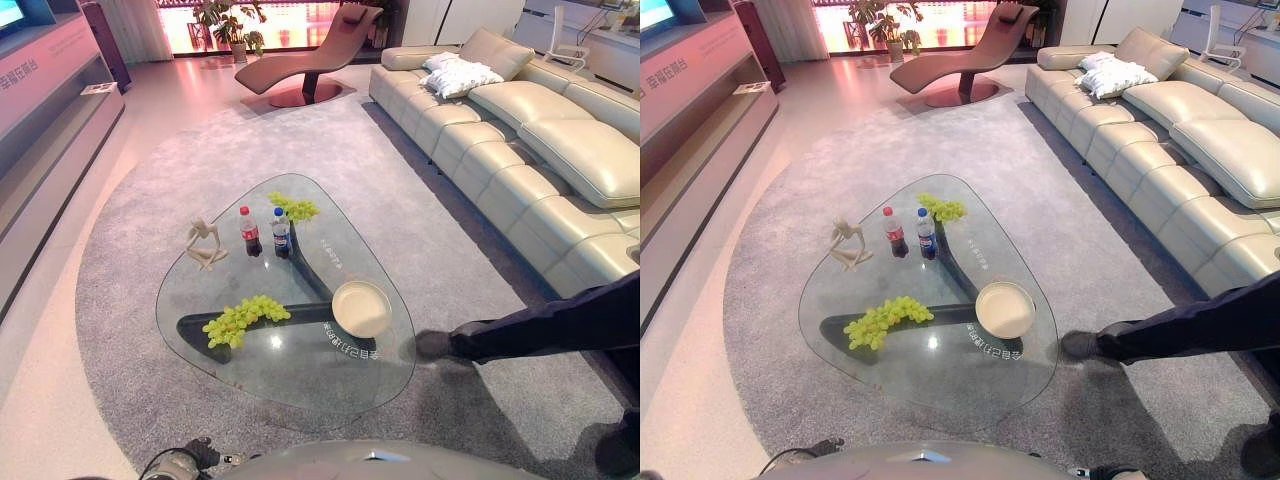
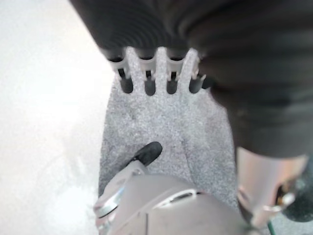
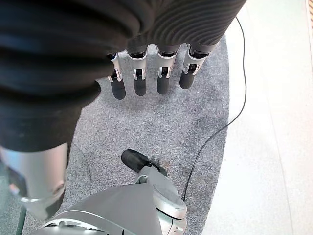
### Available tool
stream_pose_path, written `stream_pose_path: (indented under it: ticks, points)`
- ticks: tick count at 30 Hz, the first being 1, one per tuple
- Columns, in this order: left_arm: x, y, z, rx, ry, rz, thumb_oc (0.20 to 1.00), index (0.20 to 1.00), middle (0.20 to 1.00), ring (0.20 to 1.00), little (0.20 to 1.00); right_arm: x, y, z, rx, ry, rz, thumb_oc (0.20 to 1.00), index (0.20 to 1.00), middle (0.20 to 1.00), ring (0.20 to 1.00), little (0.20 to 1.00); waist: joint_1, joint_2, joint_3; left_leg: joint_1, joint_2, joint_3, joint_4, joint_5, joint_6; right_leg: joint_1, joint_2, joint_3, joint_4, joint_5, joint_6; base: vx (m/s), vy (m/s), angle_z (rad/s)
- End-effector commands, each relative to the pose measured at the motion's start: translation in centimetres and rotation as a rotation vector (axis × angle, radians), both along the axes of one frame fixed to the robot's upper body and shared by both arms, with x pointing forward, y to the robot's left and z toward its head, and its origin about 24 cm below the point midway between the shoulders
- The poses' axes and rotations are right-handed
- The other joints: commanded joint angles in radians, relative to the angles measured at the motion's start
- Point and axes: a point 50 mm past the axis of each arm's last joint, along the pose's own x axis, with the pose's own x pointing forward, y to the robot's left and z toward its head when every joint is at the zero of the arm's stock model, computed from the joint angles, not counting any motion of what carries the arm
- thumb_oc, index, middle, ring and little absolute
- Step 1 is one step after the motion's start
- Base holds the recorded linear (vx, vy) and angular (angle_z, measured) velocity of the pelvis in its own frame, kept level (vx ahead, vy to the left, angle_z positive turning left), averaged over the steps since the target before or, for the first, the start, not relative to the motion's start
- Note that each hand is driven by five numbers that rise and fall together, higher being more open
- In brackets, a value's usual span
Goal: Pick up fruits into the plate
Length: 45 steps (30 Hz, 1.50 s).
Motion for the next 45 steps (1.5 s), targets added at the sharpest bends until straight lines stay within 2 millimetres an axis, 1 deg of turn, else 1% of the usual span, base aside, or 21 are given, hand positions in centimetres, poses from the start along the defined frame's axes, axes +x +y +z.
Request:
stream_pose_path:
  ticks: [1, 4, 12, 16, 21, 24, 27, 30, 31, 32, 33, 34, 35, 37, 39, 40, 41, 42, 43, 44, 45]
  points:
    - [2.1, 0.2, 0.4, -0.003, -0.044, -0.033, 1.000, 1.000, 1.000, 1.000, 1.000, 2.5, 0.3, 0.2, -0.022, -0.019, 0.018, 1.000, 1.000, 1.000, 1.000, 1.000, 0.004, -0.010, 0.055, 0.024, -0.019, 0.002, 0.017, -0.107, 0.039, 0.040, -0.017, -0.033, 0.033, -0.062, 0.008, 0.00, 0.000, 0.00]
    - [2.4, 0.0, 0.4, -0.011, -0.066, -0.035, 1.000, 1.000, 1.000, 1.000, 1.000, 2.4, 0.3, 0.2, -0.023, -0.017, 0.018, 1.000, 1.000, 1.000, 1.000, 1.000, 0.002, -0.010, 0.057, 0.023, -0.019, 0.004, 0.017, -0.106, 0.038, 0.038, -0.017, -0.030, 0.033, -0.061, 0.009, 0.00, 0.000, 0.00]
    - [2.7, 0.4, 0.6, 0.041, -0.084, -0.063, 1.000, 1.000, 1.000, 1.000, 1.000, 2.5, 0.2, 0.2, -0.013, -0.026, 0.000, 1.000, 1.000, 1.000, 1.000, 1.000, -0.001, -0.009, 0.061, 0.021, -0.017, 0.006, 0.017, -0.104, 0.037, 0.034, -0.015, -0.029, 0.034, -0.062, 0.008, 0.00, 0.000, 0.00]
    - [3.4, 0.5, 0.9, 0.069, -0.127, -0.106, 1.000, 1.000, 1.000, 1.000, 1.000, 2.9, 0.1, 0.3, -0.005, -0.055, -0.025, 1.000, 1.000, 1.000, 1.000, 1.000, -0.007, -0.006, 0.069, 0.018, -0.016, 0.010, 0.017, -0.103, 0.038, 0.028, -0.010, -0.021, 0.038, -0.065, 0.007, 0.00, -0.003, -0.01]
    - [5.2, 1.3, 1.8, 0.152, -0.261, -0.095, 1.000, 1.000, 1.000, 1.000, 1.000, 2.3, -0.8, 0.5, -0.031, -0.045, -0.075, 1.000, 1.000, 1.000, 1.000, 1.000, -0.019, -0.002, 0.077, 0.016, -0.014, 0.022, 0.014, -0.098, 0.037, 0.022, -0.006, -0.016, 0.036, -0.063, 0.008, 0.00, -0.008, -0.04]
    - [7.1, 1.7, 2.8, 0.216, -0.363, -0.128, 1.000, 1.000, 1.000, 1.000, 1.000, 2.1, -1.5, 0.7, -0.044, -0.039, -0.095, 1.000, 1.000, 1.000, 1.000, 1.000, -0.024, 0.000, 0.088, 0.004, -0.011, 0.029, 0.020, -0.094, 0.033, 0.009, -0.007, -0.009, 0.042, -0.063, 0.010, -0.03, -0.015, -0.03]
    - [9.5, 1.8, 4.1, 0.281, -0.470, -0.170, 1.000, 1.000, 1.000, 1.000, 1.000, 2.9, -2.1, 1.1, -0.051, -0.058, -0.109, 1.000, 1.000, 1.000, 1.000, 1.000, -0.028, 0.006, 0.111, -0.015, -0.009, 0.034, 0.024, -0.088, 0.034, -0.016, -0.007, 0.000, 0.051, -0.061, 0.008, -0.08, -0.013, -0.03]
    - [12.8, 1.4, 5.9, 0.367, -0.584, -0.258, 1.000, 1.000, 1.000, 1.000, 1.000, 4.2, -2.4, 1.5, -0.060, -0.084, -0.098, 1.000, 1.000, 1.000, 1.000, 1.000, -0.038, 0.018, 0.138, -0.044, -0.011, 0.037, 0.026, -0.079, 0.035, -0.053, -0.006, 0.014, 0.058, -0.056, 0.007, -0.14, 0.017, -0.06]
    - [14.2, 1.4, 6.8, 0.392, -0.627, -0.280, 1.000, 1.000, 1.000, 1.000, 1.000, 5.0, -2.6, 1.7, -0.064, -0.105, -0.094, 1.000, 1.000, 1.000, 1.000, 1.000, -0.043, 0.023, 0.156, -0.059, -0.011, 0.035, 0.027, -0.074, 0.035, -0.072, -0.006, 0.021, 0.062, -0.054, 0.006, -0.25, 0.053, -0.09]
    - [16.1, 1.6, 8.3, 0.421, -0.690, -0.292, 1.000, 1.000, 1.000, 1.000, 1.000, 6.2, -2.7, 2.0, -0.071, -0.135, -0.093, 1.000, 1.000, 1.000, 1.000, 1.000, -0.049, 0.031, 0.181, -0.077, -0.012, 0.033, 0.025, -0.069, 0.036, -0.095, -0.005, 0.028, 0.068, -0.052, 0.003, -0.23, 0.064, -0.15]
    - [17.3, 1.8, 9.3, 0.442, -0.727, -0.295, 1.000, 1.000, 1.000, 1.000, 1.000, 6.6, -2.8, 2.2, -0.074, -0.150, -0.098, 1.000, 1.000, 1.000, 1.000, 1.000, -0.054, 0.036, 0.194, -0.082, -0.015, 0.032, 0.021, -0.066, 0.038, -0.102, -0.003, 0.033, 0.066, -0.049, 0.002, -0.13, 0.066, -0.13]
    - [18.1, 2.0, 10.1, 0.465, -0.764, -0.310, 1.000, 1.000, 1.000, 1.000, 1.000, 6.6, -2.8, 2.2, -0.074, -0.155, -0.107, 1.000, 1.000, 1.000, 1.000, 1.000, -0.059, 0.040, 0.202, -0.082, -0.019, 0.031, 0.017, -0.065, 0.040, -0.103, -0.002, 0.035, 0.064, -0.047, 0.002, 0.04, 0.054, -0.06]
    - [19.0, 2.5, 11.3, 0.492, -0.805, -0.330, 1.000, 1.000, 1.000, 1.000, 1.000, 6.2, -3.0, 2.1, -0.067, -0.152, -0.117, 1.000, 1.000, 1.000, 1.000, 1.000, -0.064, 0.043, 0.206, -0.078, -0.025, 0.028, 0.014, -0.068, 0.043, -0.099, -0.001, 0.037, 0.060, -0.047, 0.003, 0.11, 0.039, 0.02]
    - [20.2, 3.0, 13.0, 0.531, -0.856, -0.372, 1.000, 1.000, 1.000, 1.000, 1.000, 5.5, -3.1, 2.0, -0.066, -0.163, -0.118, 1.000, 1.000, 1.000, 1.000, 1.000, -0.068, 0.042, 0.211, -0.076, -0.030, 0.024, 0.013, -0.069, 0.042, -0.092, -0.002, 0.037, 0.056, -0.047, 0.006, 0.12, 0.009, -0.02]
    - [21.2, 3.1, 14.4, 0.556, -0.892, -0.402, 1.000, 1.000, 1.000, 1.000, 1.000, 5.5, -3.2, 2.0, -0.072, -0.168, -0.107, 1.000, 1.000, 1.000, 1.000, 1.000, -0.070, 0.040, 0.218, -0.082, -0.032, 0.025, 0.014, -0.069, 0.041, -0.095, -0.004, 0.035, 0.054, -0.046, 0.008, 0.03, -0.002, -0.01]
    - [22.6, 3.2, 16.1, 0.589, -0.928, -0.451, 1.000, 1.000, 1.000, 1.000, 1.000, 5.8, -3.4, 2.2, -0.075, -0.177, -0.101, 1.000, 1.000, 1.000, 1.000, 1.000, -0.073, 0.040, 0.229, -0.096, -0.032, 0.028, 0.017, -0.066, 0.040, -0.109, -0.005, 0.036, 0.056, -0.044, 0.008, -0.07, 0.002, 0.00]
    - [23.5, 3.3, 17.5, 0.618, -0.949, -0.486, 1.000, 1.000, 1.000, 1.000, 1.000, 6.2, -3.5, 2.4, -0.080, -0.190, -0.102, 1.000, 1.000, 1.000, 1.000, 1.000, -0.076, 0.039, 0.242, -0.111, -0.031, 0.031, 0.020, -0.062, 0.039, -0.125, -0.005, 0.037, 0.062, -0.042, 0.006, -0.10, 0.003, -0.01]
    - [24.0, 3.5, 18.2, 0.631, -0.959, -0.498, 1.000, 1.000, 1.000, 1.000, 1.000, 6.5, -3.6, 2.5, -0.083, -0.199, -0.102, 1.000, 1.000, 1.000, 1.000, 1.000, -0.078, 0.040, 0.249, -0.120, -0.032, 0.032, 0.022, -0.060, 0.038, -0.135, -0.005, 0.039, 0.065, -0.042, 0.005, -0.13, 0.012, 0.00]
    - [24.8, 3.6, 19.4, 0.657, -0.976, -0.526, 1.000, 1.000, 1.000, 1.000, 1.000, 6.9, -3.9, 2.7, -0.088, -0.212, -0.102, 1.000, 1.000, 1.000, 1.000, 1.000, -0.081, 0.040, 0.261, -0.135, -0.033, 0.035, 0.025, -0.058, 0.038, -0.151, -0.004, 0.041, 0.071, -0.042, 0.003, -0.12, 0.028, -0.01]
    - [25.6, 3.7, 20.8, 0.689, -0.998, -0.554, 1.000, 1.000, 1.000, 1.000, 1.000, 7.5, -4.2, 3.0, -0.093, -0.229, -0.096, 1.000, 1.000, 1.000, 1.000, 1.000, -0.087, 0.041, 0.278, -0.151, -0.034, 0.037, 0.031, -0.055, 0.039, -0.171, -0.003, 0.047, 0.081, -0.043, 0.000, -0.15, 0.048, -0.02]
    - [26.6, 3.8, 22.5, 0.739, -1.016, -0.585, 1.000, 1.000, 1.000, 1.000, 1.000, 8.5, -4.5, 3.5, -0.098, -0.256, -0.080, 1.000, 1.000, 1.000, 1.000, 1.000, -0.095, 0.039, 0.304, -0.179, -0.036, 0.040, 0.047, -0.055, 0.039, -0.200, 0.000, 0.057, 0.095, -0.043, -0.005, -0.12, 0.041, -0.04]
